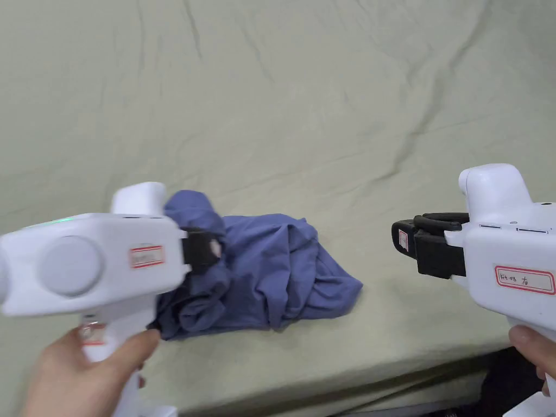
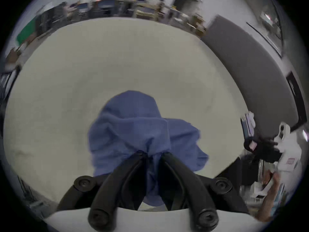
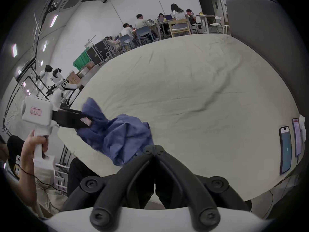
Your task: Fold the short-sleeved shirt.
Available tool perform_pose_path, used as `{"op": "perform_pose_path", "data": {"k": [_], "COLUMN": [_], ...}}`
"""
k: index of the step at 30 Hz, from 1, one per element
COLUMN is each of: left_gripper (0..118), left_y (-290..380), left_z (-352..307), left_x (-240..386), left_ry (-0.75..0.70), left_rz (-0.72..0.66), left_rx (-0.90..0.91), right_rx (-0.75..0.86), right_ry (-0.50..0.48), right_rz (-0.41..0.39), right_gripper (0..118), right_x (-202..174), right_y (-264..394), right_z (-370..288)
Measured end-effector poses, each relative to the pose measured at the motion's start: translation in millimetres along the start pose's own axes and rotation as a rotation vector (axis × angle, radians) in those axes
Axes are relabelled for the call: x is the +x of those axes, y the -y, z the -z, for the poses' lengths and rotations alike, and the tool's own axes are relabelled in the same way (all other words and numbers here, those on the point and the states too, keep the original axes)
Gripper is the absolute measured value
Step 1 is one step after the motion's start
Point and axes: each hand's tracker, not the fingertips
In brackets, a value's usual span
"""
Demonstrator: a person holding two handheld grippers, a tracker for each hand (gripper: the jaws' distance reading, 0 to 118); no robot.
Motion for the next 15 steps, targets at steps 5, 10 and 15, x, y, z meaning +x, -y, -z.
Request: {"op": "perform_pose_path", "data": {"k": [5, 10, 15], "left_gripper": [49, 82, 18], "left_y": [-2.4, -4.0, 13.8], "left_z": [52.9, -4.6, -54.4], "left_x": [31.8, 9.8, -11.7], "left_ry": [0.123, 0.335, -0.008], "left_rz": [0.008, -0.104, 0.03], "left_rx": [-0.154, -0.033, 0.123], "right_rx": [0.015, 0.009, 0.001], "right_ry": [0.026, 0.043, 0.037], "right_rz": [0.061, 0.08, 0.08], "right_gripper": [2, 2, 2], "right_x": [19.3, 27.3, 24.0], "right_y": [9.3, 13.2, 10.9], "right_z": [-13.0, -14.8, -8.4]}}
